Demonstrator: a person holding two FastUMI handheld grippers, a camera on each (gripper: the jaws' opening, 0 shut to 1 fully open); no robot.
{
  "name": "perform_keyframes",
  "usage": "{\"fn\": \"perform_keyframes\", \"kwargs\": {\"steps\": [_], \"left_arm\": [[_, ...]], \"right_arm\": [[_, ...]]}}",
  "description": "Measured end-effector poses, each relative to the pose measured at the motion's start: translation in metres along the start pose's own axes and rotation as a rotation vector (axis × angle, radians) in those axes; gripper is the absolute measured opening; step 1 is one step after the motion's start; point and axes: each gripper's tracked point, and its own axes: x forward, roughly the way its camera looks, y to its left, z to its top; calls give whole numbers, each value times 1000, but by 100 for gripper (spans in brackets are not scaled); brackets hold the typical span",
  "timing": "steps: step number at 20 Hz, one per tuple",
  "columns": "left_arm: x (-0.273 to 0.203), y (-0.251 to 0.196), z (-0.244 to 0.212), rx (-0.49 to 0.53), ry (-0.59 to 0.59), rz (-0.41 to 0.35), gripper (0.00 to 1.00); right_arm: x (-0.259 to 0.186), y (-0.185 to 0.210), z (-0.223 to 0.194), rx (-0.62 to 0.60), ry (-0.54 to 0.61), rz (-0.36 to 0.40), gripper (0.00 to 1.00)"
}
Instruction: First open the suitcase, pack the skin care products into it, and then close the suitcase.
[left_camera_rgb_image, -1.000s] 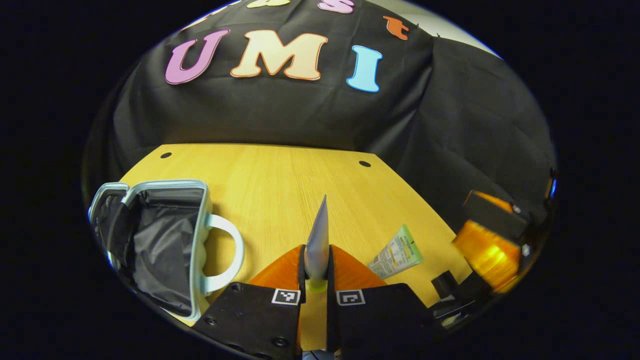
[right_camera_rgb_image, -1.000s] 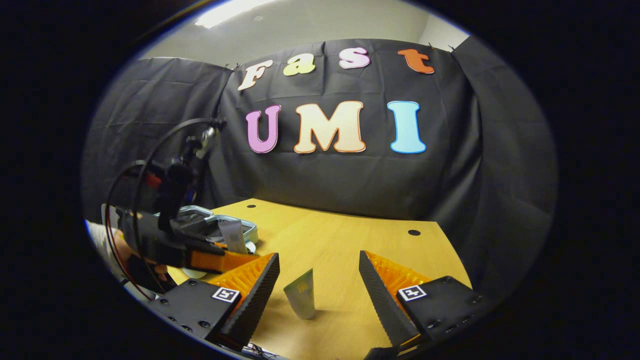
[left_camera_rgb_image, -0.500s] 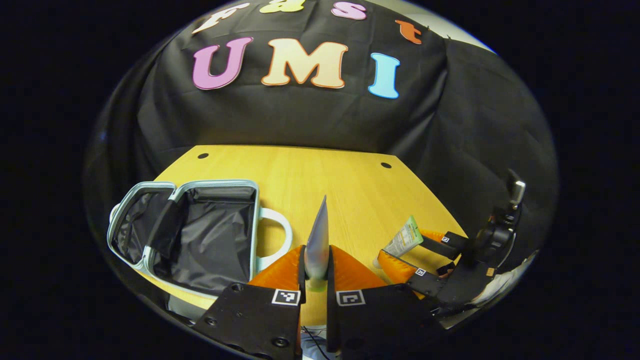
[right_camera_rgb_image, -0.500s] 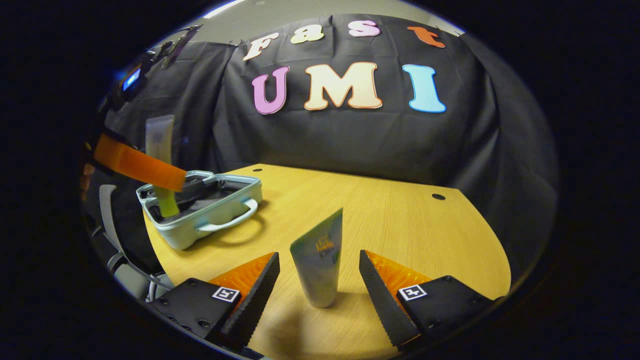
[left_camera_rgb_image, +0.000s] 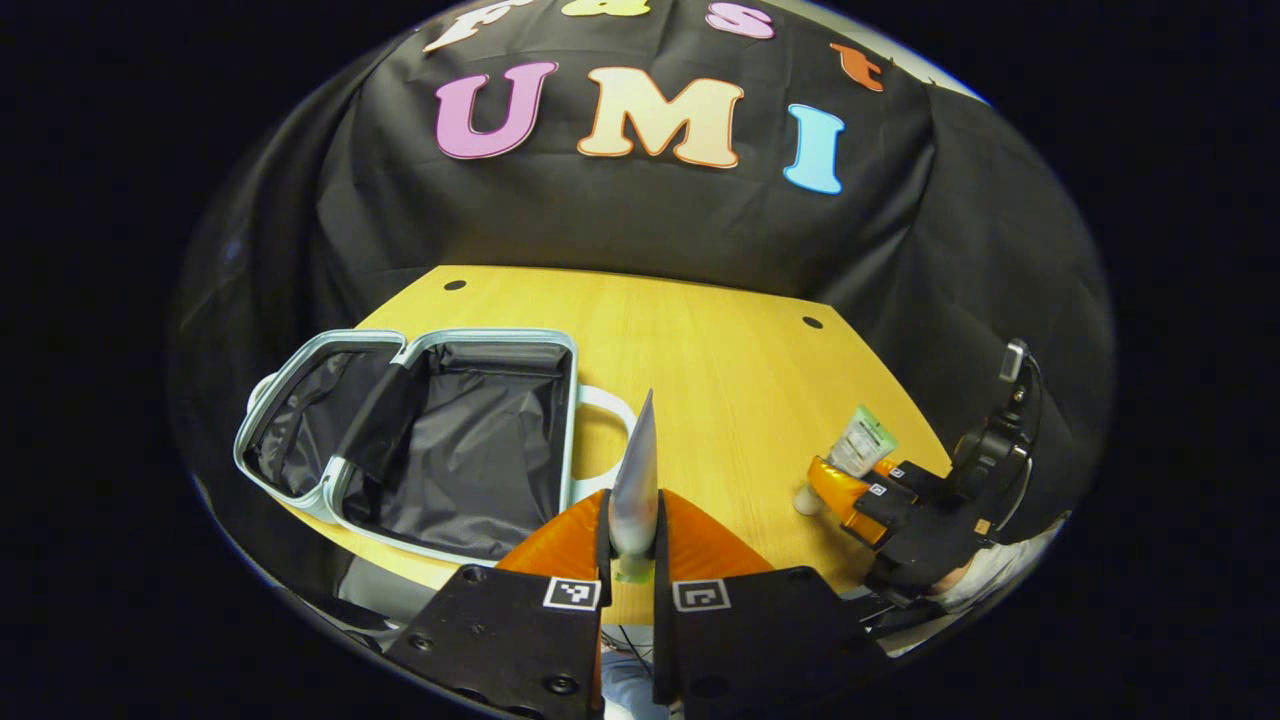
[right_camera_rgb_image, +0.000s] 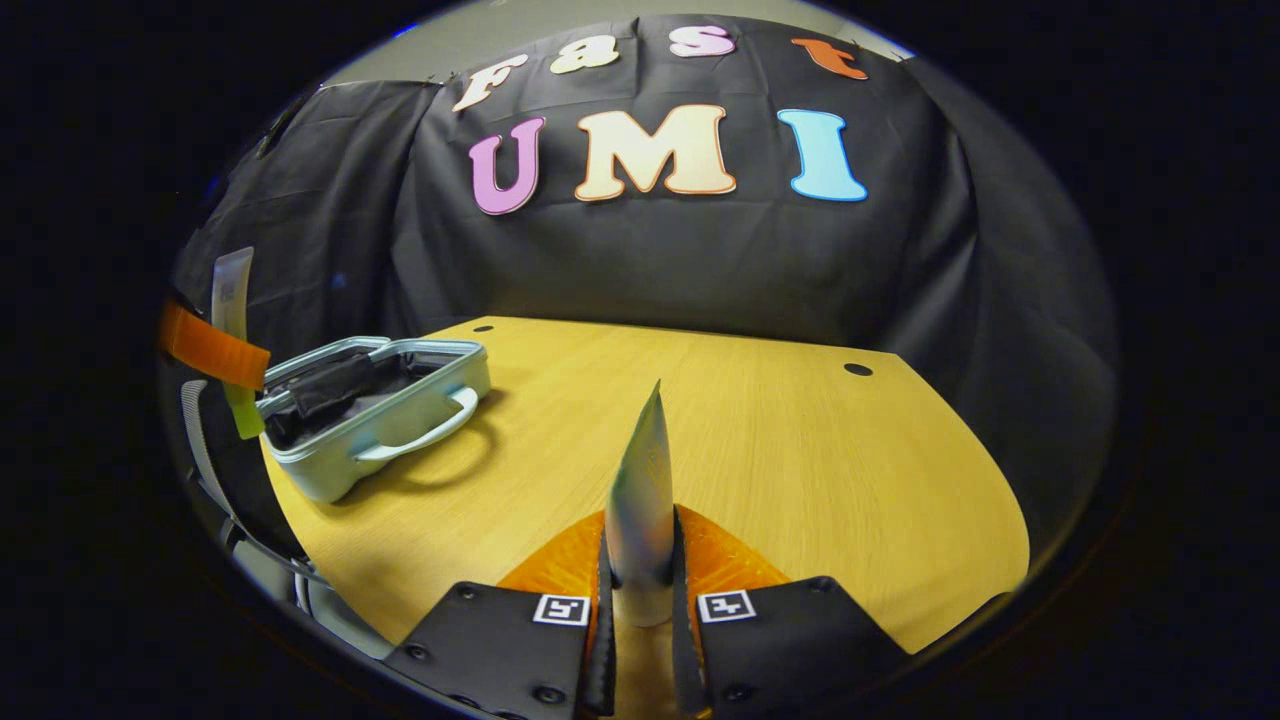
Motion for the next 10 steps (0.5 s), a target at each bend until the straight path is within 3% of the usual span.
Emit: {"fn": "perform_keyframes", "kwargs": {"steps": [2, 3, 10], "left_arm": [[1, 11, 6, -4, -7, 18, 12], [1, 21, 7, 3, -1, 31, 12], [18, 106, 11, 42, 106, 71, 12]], "right_arm": [[-8, 12, 11, 60, 26, 56, 25], [-13, 16, 24, 67, 6, 65, 22], [-24, 79, 88, 74, -46, 94, 24]]}}
